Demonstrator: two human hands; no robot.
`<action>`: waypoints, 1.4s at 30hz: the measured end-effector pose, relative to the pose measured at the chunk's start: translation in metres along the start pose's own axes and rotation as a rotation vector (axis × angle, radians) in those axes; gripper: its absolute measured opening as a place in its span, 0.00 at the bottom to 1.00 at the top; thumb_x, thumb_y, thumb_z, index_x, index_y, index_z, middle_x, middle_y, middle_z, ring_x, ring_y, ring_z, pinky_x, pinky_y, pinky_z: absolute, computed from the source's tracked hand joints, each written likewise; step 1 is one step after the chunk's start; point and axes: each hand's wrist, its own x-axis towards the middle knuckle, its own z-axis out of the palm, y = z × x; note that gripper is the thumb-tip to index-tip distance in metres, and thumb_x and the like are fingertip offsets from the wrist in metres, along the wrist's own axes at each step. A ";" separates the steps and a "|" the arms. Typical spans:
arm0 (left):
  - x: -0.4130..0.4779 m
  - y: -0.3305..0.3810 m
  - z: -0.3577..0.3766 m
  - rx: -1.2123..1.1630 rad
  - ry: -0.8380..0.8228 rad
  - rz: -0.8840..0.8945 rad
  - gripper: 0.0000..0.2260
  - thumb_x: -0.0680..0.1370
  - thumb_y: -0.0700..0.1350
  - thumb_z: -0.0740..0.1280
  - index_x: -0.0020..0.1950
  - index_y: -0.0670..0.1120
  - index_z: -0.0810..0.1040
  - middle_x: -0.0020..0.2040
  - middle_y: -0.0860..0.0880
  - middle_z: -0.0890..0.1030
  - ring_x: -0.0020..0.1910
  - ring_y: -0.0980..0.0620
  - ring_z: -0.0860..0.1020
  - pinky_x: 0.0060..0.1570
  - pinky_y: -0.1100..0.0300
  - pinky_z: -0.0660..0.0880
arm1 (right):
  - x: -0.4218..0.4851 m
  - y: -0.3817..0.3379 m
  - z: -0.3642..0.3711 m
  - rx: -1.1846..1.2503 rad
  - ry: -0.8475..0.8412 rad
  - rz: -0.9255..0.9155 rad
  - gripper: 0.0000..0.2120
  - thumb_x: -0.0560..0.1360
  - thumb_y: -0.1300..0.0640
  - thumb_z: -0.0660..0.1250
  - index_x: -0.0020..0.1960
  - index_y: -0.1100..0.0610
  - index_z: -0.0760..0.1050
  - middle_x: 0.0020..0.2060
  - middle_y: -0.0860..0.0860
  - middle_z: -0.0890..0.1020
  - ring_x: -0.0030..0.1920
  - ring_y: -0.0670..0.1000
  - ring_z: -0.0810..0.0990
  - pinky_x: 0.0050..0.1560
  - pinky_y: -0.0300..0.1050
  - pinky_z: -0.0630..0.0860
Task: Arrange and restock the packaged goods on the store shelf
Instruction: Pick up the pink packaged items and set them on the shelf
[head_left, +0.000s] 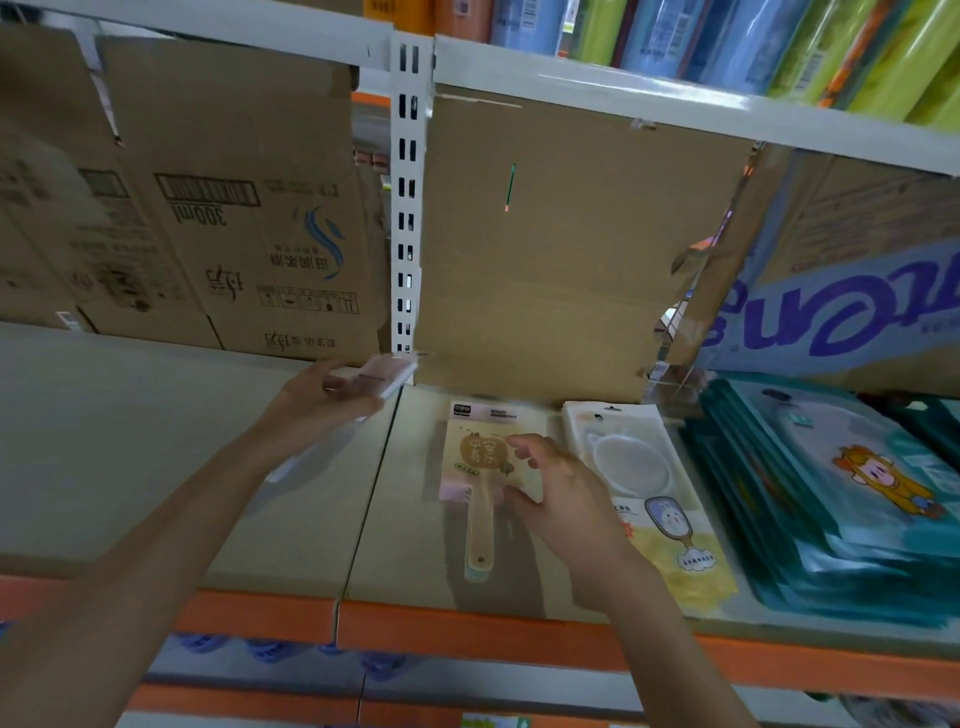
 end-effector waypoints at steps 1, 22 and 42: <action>-0.003 0.008 -0.002 0.000 -0.055 0.033 0.37 0.57 0.62 0.70 0.66 0.56 0.70 0.54 0.55 0.79 0.55 0.52 0.76 0.55 0.55 0.70 | 0.003 -0.001 -0.001 0.009 0.010 -0.010 0.23 0.74 0.53 0.67 0.68 0.52 0.67 0.60 0.49 0.77 0.59 0.50 0.74 0.54 0.44 0.70; -0.021 0.063 0.031 0.150 -0.505 0.447 0.31 0.59 0.69 0.68 0.61 0.67 0.68 0.63 0.67 0.71 0.63 0.70 0.67 0.64 0.65 0.62 | 0.046 0.013 -0.036 0.054 0.355 -0.324 0.10 0.70 0.49 0.62 0.37 0.54 0.77 0.31 0.42 0.75 0.34 0.42 0.71 0.35 0.37 0.63; -0.010 0.058 0.033 -0.245 -0.094 0.452 0.08 0.74 0.34 0.67 0.43 0.47 0.78 0.37 0.58 0.84 0.35 0.61 0.80 0.36 0.70 0.75 | 0.033 0.018 -0.036 0.528 0.196 0.169 0.29 0.68 0.56 0.73 0.66 0.53 0.66 0.47 0.37 0.74 0.48 0.42 0.77 0.46 0.34 0.72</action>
